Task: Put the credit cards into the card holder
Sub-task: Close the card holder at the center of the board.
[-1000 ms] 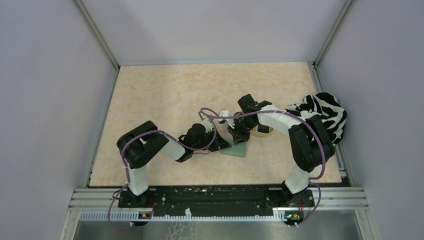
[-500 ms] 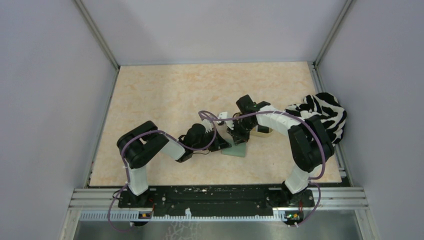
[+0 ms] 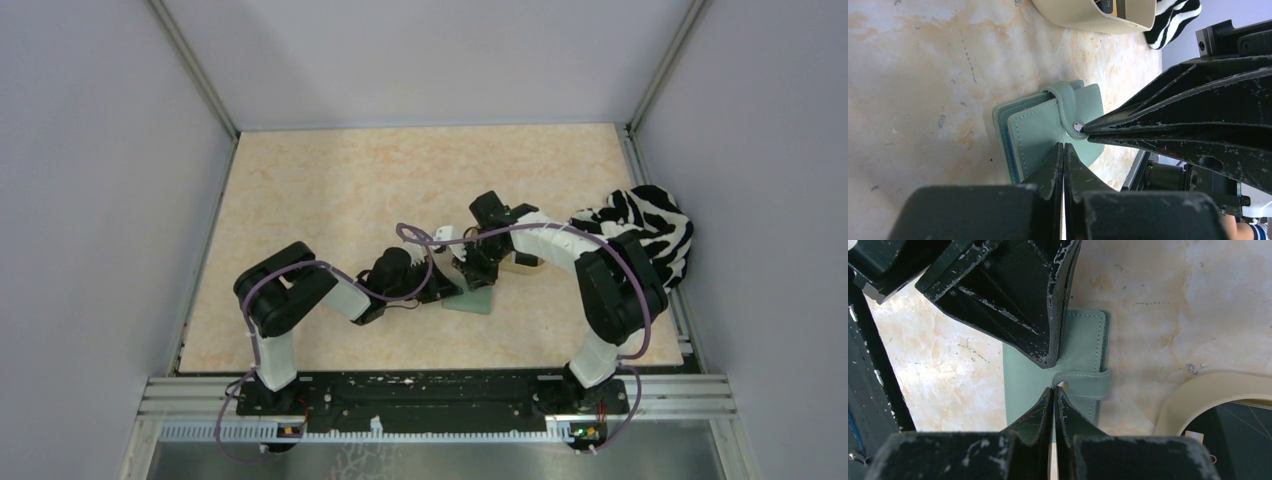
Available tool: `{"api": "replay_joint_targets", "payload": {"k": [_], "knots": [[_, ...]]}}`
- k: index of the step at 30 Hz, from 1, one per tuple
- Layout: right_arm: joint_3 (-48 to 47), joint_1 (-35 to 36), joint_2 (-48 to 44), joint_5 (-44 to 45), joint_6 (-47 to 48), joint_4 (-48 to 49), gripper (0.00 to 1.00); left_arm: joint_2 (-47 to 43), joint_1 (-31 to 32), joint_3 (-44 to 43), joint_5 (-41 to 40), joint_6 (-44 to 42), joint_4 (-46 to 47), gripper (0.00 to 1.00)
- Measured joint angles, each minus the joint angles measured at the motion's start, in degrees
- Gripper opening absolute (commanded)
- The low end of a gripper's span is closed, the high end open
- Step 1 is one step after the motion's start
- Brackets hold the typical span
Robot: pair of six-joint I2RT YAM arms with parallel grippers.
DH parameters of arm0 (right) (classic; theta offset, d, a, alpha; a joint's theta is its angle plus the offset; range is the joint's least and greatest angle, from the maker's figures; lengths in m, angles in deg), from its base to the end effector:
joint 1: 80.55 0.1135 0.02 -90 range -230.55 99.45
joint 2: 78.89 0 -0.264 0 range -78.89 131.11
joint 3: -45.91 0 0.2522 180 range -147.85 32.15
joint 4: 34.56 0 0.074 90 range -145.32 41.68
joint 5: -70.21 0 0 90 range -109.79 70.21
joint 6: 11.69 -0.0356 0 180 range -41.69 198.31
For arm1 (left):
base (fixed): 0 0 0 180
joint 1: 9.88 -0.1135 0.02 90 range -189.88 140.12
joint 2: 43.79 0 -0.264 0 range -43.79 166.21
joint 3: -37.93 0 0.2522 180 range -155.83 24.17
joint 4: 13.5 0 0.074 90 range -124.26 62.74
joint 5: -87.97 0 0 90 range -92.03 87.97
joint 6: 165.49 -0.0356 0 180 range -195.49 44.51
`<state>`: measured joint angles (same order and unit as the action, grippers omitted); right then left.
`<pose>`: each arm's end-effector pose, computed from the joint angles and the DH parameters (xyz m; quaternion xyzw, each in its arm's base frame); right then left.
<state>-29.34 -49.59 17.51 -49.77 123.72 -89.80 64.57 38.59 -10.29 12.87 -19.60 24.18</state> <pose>0.2561 0.1744 0.1830 -0.6170 0.7350 0.2404 0.1458 0.2112 -0.2523 0.1039 0.0186 0.8272 -0.5015 0.2528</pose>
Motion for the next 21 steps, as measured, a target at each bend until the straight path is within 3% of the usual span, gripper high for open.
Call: {"api": "replay_joint_targets", "payload": {"k": [21], "knots": [[0.0,1.46,0.13,2.23,0.0,0.22,0.0,0.0,0.0,0.13,0.0,0.0,0.17,0.0]]}}
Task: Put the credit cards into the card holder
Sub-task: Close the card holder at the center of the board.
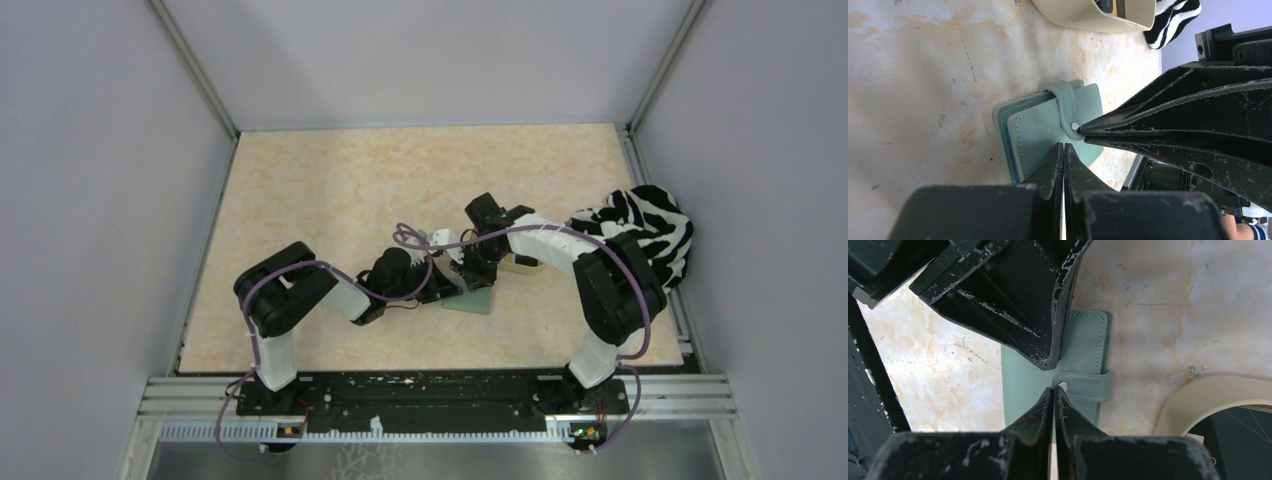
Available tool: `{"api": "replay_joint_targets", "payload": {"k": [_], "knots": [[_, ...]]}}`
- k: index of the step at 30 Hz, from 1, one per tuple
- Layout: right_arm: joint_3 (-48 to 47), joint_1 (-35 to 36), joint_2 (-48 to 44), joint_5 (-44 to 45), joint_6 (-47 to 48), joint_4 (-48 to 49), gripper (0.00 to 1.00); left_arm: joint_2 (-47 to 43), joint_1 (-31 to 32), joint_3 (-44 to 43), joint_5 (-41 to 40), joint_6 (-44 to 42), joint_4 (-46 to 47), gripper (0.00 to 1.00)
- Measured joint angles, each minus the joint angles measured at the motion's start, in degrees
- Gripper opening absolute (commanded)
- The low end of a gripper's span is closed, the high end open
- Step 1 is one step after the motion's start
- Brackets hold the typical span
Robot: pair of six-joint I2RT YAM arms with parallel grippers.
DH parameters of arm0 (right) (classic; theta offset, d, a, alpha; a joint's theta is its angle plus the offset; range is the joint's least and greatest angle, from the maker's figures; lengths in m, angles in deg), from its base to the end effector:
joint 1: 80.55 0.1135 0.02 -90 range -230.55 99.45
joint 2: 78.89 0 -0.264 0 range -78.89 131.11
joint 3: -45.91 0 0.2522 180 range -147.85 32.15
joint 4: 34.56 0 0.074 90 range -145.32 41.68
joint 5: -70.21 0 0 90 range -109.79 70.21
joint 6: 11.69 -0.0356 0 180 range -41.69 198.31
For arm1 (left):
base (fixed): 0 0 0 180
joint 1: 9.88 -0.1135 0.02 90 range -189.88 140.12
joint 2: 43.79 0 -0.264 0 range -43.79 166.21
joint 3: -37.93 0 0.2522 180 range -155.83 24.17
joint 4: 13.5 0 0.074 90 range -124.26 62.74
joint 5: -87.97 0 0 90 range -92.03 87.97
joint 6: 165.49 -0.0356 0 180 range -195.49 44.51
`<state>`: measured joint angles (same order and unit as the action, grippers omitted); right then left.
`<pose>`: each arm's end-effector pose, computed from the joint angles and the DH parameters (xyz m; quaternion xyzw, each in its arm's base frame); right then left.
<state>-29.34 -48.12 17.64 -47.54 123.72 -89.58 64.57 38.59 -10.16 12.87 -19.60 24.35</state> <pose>0.2528 0.1802 0.1818 -0.6278 0.7320 0.2235 0.1420 0.2109 -0.2519 0.1037 0.0186 0.8270 -0.5017 0.2530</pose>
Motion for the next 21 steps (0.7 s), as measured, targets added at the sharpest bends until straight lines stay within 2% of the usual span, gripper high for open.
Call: {"api": "replay_joint_targets", "payload": {"k": [21], "knots": [[0.0,1.46,1.29,2.16,-0.04,-1.31,0.0,0.0,0.0,0.42,-0.02,0.02,0.66,0.0]]}}
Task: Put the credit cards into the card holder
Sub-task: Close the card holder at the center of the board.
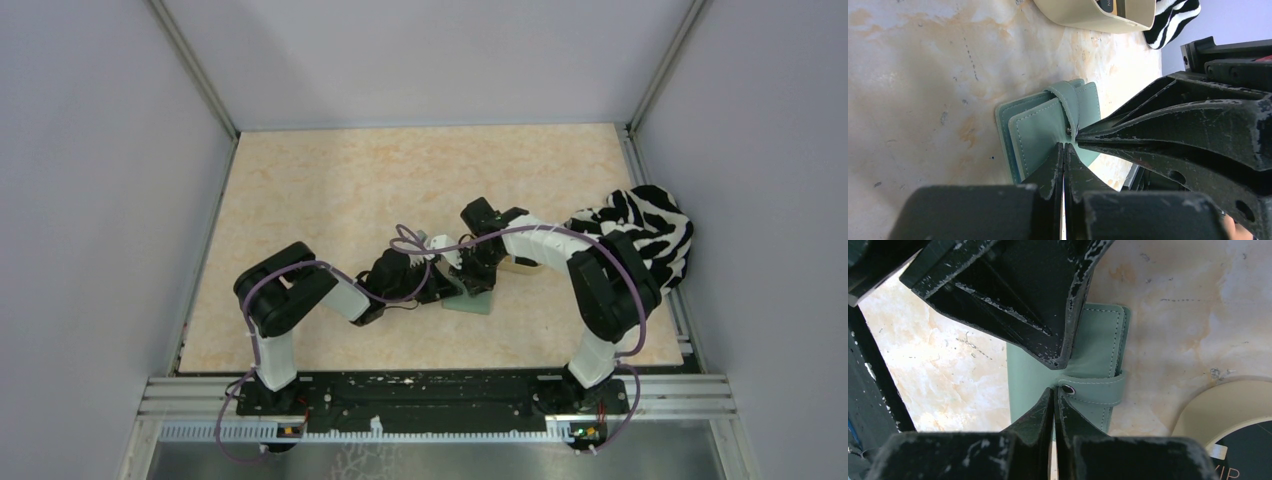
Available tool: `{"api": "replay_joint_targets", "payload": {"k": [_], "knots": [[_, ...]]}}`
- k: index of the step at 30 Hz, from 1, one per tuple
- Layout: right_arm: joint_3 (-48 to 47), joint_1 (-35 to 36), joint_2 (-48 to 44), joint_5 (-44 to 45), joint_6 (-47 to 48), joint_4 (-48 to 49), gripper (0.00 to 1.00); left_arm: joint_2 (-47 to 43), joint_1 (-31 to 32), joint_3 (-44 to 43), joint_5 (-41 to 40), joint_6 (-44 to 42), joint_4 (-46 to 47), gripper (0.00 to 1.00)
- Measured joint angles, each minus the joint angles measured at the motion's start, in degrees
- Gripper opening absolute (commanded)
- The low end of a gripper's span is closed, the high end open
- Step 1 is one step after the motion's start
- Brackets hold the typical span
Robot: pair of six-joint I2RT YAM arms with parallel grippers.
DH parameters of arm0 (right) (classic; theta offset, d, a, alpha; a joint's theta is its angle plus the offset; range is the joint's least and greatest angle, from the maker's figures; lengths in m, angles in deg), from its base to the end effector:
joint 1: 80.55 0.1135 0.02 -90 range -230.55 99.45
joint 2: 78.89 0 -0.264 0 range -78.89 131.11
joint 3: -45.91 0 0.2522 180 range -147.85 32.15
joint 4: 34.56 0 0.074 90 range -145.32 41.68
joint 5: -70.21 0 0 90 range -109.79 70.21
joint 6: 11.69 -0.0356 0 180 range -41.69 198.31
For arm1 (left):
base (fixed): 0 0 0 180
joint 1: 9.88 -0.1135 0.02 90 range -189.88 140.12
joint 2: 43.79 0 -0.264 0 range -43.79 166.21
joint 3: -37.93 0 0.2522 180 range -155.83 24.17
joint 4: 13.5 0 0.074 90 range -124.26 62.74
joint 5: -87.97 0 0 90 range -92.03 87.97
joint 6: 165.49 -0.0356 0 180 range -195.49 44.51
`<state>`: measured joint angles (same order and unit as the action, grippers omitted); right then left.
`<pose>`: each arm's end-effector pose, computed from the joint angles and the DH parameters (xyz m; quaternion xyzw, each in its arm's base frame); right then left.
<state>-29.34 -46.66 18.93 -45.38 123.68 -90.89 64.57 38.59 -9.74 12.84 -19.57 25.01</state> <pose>0.2481 0.1852 0.1741 -0.6356 0.7339 0.2099 0.1159 0.2100 -0.2509 0.1032 0.0186 0.8259 -0.5029 0.2542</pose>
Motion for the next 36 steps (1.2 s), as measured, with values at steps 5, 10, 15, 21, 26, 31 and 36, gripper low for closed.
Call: {"api": "replay_joint_targets", "payload": {"k": [5,10,15,21,26,31,36], "knots": [[0.0,0.09,0.24,0.02,-0.22,-0.04,0.0,0.0,0.0,0.37,0.11,0.26,0.66,0.0],[0.0,0.09,0.24,0.04,-0.26,-0.02,0.0,0.0,0.0,1.03,0.98,1.01,1.77,0.0],[0.0,0.09,0.24,0.02,-0.26,-0.04,0.0,0.0,0.0,1.03,2.4,1.55,2.38,0.0],[0.0,0.11,0.24,0.02,-0.42,-0.04,0.0,0.13,0.0,1.05,3.32,2.6,4.79,0.0],[0.0,0.11,0.24,0.02,-0.5,-0.02,0.0,1.22,0.0,0.9,3.39,3.23,6.54,0.0],[0.0,0.09,0.26,0.04,-0.63,-0.02,0.0,3.43,0.0,-0.15,3.41,3.85,6.93,0.0],[0.0,0.11,0.26,0.04,-0.72,-0.02,0.0,3.69,0.02,-0.46,3.39,4.07,6.97,0.0]]}}
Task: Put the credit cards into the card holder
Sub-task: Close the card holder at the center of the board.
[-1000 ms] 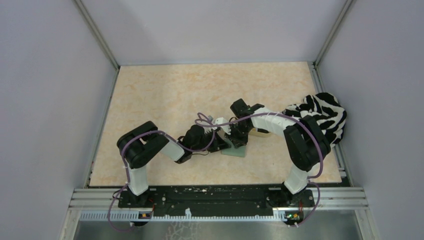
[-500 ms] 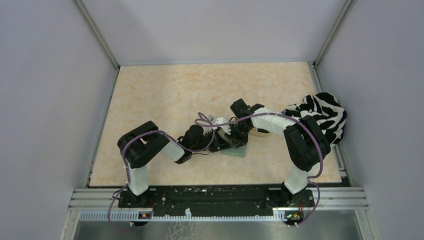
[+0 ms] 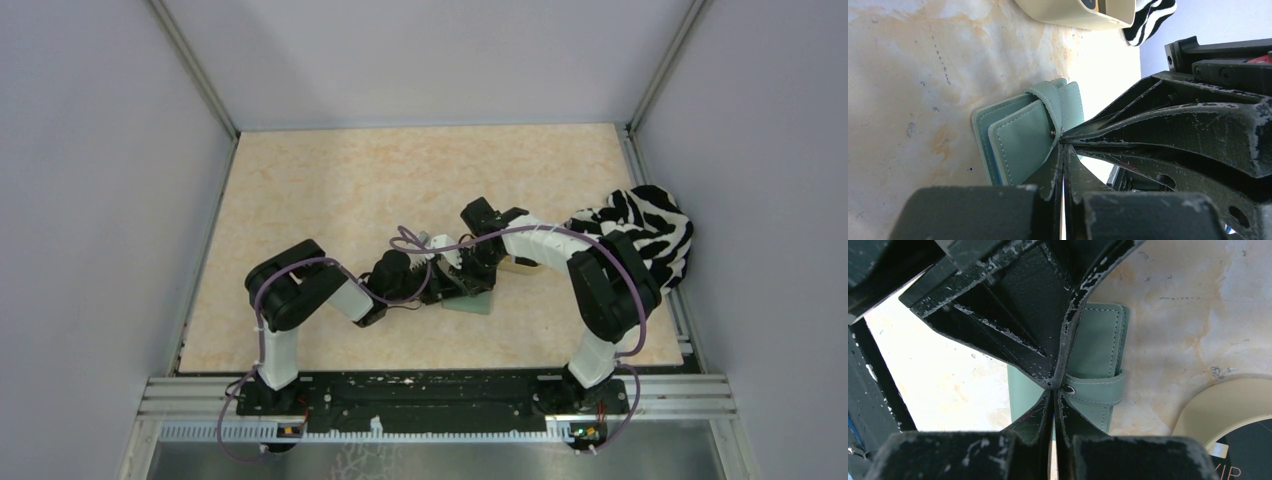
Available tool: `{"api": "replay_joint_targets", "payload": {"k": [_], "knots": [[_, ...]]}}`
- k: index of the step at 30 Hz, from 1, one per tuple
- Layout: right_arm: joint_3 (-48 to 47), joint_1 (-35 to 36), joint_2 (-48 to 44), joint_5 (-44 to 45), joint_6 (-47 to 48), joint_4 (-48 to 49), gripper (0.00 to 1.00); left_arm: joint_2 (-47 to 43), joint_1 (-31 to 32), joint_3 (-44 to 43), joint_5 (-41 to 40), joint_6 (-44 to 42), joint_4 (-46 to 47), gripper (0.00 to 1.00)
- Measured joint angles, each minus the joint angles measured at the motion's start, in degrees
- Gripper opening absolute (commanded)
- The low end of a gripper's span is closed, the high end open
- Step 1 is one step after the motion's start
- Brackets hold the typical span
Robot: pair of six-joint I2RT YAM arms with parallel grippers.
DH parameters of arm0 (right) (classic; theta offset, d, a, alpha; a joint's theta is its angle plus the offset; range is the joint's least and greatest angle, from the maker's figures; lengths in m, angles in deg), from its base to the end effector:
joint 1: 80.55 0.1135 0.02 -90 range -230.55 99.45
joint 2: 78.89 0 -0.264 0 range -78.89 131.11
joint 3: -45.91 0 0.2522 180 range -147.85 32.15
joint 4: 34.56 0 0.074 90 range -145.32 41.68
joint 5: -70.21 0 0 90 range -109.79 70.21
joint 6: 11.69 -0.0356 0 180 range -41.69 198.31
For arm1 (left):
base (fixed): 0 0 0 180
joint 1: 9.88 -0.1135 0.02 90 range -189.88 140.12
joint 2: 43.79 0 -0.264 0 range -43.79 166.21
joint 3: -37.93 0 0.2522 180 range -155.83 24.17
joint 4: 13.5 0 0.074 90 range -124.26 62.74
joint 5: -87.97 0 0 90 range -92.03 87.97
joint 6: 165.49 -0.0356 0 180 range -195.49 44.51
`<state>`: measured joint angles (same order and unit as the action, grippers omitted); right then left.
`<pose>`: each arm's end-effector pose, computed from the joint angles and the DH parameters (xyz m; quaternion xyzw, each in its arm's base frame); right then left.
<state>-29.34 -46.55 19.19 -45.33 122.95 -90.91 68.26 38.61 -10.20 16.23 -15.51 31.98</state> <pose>0.2480 0.1858 0.1728 -0.6313 0.7379 0.2106 0.1120 0.2118 -0.2562 0.0976 0.0121 0.8063 -0.5436 0.2329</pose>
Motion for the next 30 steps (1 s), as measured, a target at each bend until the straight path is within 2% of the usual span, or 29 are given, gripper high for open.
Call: {"api": "replay_joint_targets", "payload": {"k": [16,30], "knots": [[-0.02,-0.02,0.0,0.0,-0.55,0.02,0.0,0.07,0.0,-0.33,-0.81,0.46,-1.49,0.0],[-0.02,-0.44,-0.11,-1.55,-0.98,-0.42,0.19,0.09,0.0,-0.33,-2.14,0.85,-2.01,0.0]]}}
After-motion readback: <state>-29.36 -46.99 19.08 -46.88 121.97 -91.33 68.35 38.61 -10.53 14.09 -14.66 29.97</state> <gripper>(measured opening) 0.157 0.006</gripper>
